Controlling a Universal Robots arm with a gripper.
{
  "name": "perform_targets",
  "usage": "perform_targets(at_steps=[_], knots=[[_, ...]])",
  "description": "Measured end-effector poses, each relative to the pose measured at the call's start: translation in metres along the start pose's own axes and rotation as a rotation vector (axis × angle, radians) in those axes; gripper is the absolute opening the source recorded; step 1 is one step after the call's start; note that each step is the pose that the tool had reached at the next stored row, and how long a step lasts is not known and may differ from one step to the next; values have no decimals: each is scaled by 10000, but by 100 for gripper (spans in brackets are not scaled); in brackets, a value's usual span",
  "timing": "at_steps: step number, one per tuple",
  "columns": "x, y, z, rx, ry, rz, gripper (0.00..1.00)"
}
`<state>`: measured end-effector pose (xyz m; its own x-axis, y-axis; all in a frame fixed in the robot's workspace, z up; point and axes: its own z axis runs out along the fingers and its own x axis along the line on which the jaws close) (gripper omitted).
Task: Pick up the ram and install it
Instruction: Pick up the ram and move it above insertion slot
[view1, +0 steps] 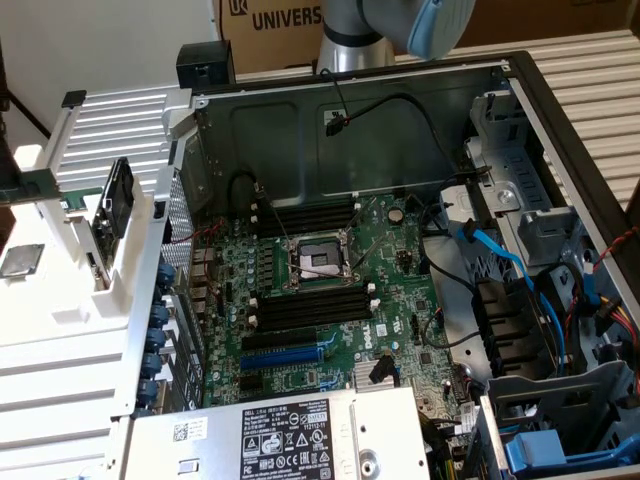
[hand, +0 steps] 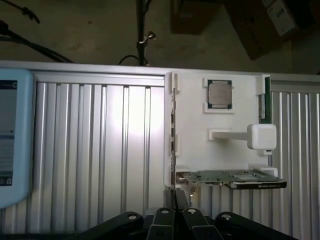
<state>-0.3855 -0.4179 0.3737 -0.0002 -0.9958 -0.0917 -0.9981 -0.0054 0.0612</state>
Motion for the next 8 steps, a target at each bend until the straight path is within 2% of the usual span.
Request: perform_targets(at_steps=[1,5,6,8], knots=[[4,-57,-30,-3,0,0,12],[6,-186,-105,-5,-1,0,12],[5,-273,-165,-6,-1,0,12],[4,-335,-202,-6,-2,1,12]])
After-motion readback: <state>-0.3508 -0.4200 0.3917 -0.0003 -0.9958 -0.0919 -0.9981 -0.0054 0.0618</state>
